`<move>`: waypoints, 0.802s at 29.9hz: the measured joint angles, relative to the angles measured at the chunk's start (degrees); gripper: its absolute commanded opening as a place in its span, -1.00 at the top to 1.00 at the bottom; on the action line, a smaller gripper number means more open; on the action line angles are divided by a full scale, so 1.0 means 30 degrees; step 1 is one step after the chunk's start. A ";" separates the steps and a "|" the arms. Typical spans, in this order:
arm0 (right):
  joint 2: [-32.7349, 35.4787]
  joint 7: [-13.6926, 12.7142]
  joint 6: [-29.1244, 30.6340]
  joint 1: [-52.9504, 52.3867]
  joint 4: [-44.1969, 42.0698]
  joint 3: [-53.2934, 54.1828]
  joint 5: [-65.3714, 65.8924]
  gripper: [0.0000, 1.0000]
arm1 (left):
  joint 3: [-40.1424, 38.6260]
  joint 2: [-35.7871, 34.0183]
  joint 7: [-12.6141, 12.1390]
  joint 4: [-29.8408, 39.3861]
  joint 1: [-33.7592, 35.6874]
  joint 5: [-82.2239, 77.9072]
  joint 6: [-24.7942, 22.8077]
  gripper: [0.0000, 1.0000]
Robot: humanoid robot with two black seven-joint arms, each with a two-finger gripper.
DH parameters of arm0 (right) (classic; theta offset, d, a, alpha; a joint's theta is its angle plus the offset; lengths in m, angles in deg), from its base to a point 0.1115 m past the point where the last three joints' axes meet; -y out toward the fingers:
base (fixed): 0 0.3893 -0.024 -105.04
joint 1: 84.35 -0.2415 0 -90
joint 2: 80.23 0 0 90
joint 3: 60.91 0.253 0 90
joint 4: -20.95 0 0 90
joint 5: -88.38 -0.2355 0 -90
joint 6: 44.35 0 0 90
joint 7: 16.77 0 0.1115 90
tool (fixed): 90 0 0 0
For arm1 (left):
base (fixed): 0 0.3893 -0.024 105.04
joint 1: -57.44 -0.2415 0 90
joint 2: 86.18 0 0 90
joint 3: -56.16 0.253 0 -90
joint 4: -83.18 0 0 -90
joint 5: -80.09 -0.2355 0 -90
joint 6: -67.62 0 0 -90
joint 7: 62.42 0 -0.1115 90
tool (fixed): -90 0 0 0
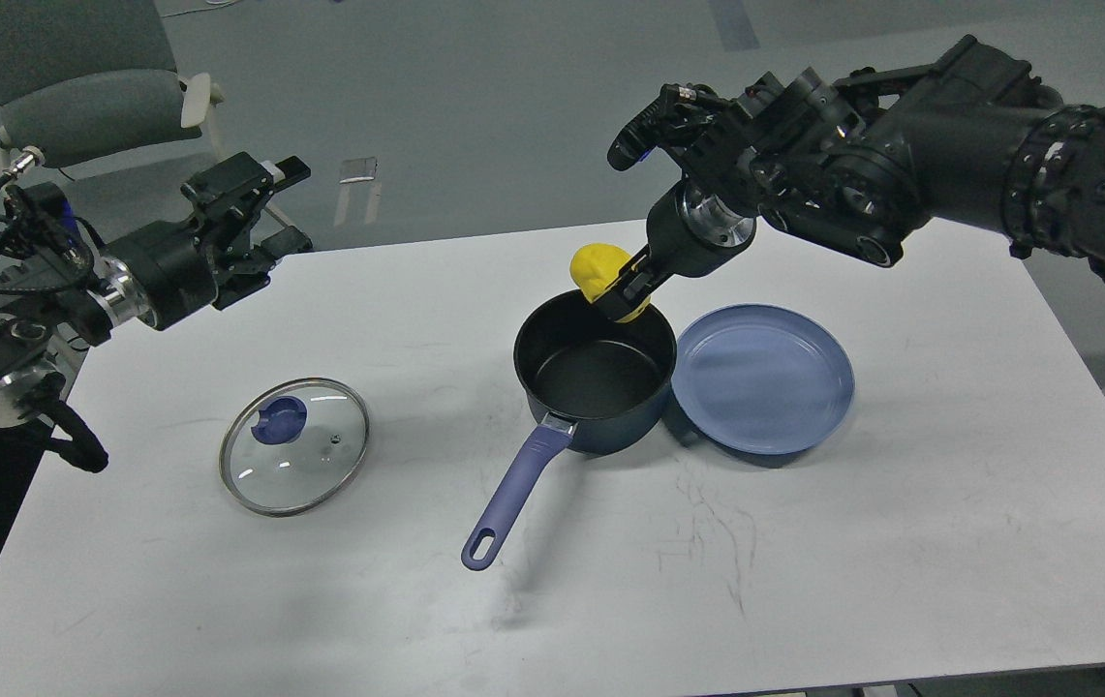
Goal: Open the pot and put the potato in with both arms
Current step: 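Lower the potato into the pot with the right gripper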
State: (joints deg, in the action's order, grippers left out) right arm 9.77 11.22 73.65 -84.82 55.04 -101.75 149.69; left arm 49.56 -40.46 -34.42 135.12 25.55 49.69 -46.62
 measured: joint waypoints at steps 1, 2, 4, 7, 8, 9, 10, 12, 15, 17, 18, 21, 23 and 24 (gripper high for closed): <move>-0.0001 0.0000 0.0000 0.0186 -0.0036 -0.0015 -0.0044 0.42 | 0.0000 -0.0007 0.0000 -0.0003 0.0000 -0.0001 0.0008 -0.95; -0.0001 0.0000 0.0002 0.0317 -0.0050 -0.0030 -0.0116 0.42 | 0.0000 -0.0011 0.0000 -0.0005 -0.0001 -0.0001 0.0016 -0.95; -0.0001 0.0000 0.0001 0.0502 -0.0057 -0.0035 -0.0334 0.42 | 0.0000 -0.0011 0.0000 -0.0001 -0.0003 0.0000 0.0016 -0.95; -0.0001 0.0000 0.0001 0.0635 -0.0051 -0.0039 -0.0936 0.41 | 0.0000 -0.0011 0.0000 0.0001 -0.0050 0.0000 0.0018 -0.95; -0.0001 0.0000 0.0002 0.0657 -0.0030 -0.0040 -0.1159 0.41 | 0.0000 -0.0011 0.0000 0.0001 -0.0052 0.0000 0.0019 -0.95; -0.0001 0.0000 0.0001 0.0680 -0.0014 -0.0039 -0.1326 0.41 | 0.0000 -0.0010 0.0000 0.0001 -0.0066 0.0000 0.0021 -0.95; -0.0001 0.0000 0.0000 0.0702 -0.0009 -0.0039 -0.1428 0.41 | 0.0000 -0.0011 0.0000 -0.0002 -0.0079 0.0000 0.0022 -0.95; -0.0001 0.0000 0.0000 0.0802 -0.0009 -0.0039 -0.1510 0.34 | 0.0000 -0.0010 0.0000 -0.0004 -0.0086 0.0000 0.0022 -0.95; -0.0001 0.0000 0.0001 0.0959 -0.0009 -0.0018 -0.1534 0.27 | 0.0000 0.0011 0.0000 0.0000 -0.0086 0.0000 0.0013 -0.95; -0.0001 0.0000 0.0001 0.1095 0.0005 -0.0013 -0.1537 0.26 | 0.0000 0.0012 0.0000 0.0006 -0.0086 -0.0001 0.0002 -0.95; -0.0001 0.0000 0.0001 0.1170 0.0020 -0.0012 -0.1538 0.26 | 0.0000 0.0012 0.0000 0.0006 -0.0086 0.0000 -0.0002 -0.95; -0.0001 0.0000 -0.0004 0.1423 0.0039 -0.0006 -0.1546 0.18 | 0.0000 0.0011 0.0000 0.0002 -0.0087 -0.0001 -0.0001 -0.95; -0.0001 0.0000 -0.0058 0.1505 0.0052 0.0010 -0.1564 0.12 | 0.0000 0.0008 0.0000 0.0014 -0.0089 0.0000 -0.0002 -0.95; -0.0001 0.0000 -0.0077 0.1522 0.0053 0.0013 -0.1578 0.09 | 0.0000 0.0006 -0.0001 0.0020 -0.0090 -0.0001 -0.0002 -0.95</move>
State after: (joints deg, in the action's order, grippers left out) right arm 9.77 11.22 73.41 -80.26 55.20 -101.71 144.96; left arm 49.56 -40.44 -34.42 135.18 25.28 49.68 -46.62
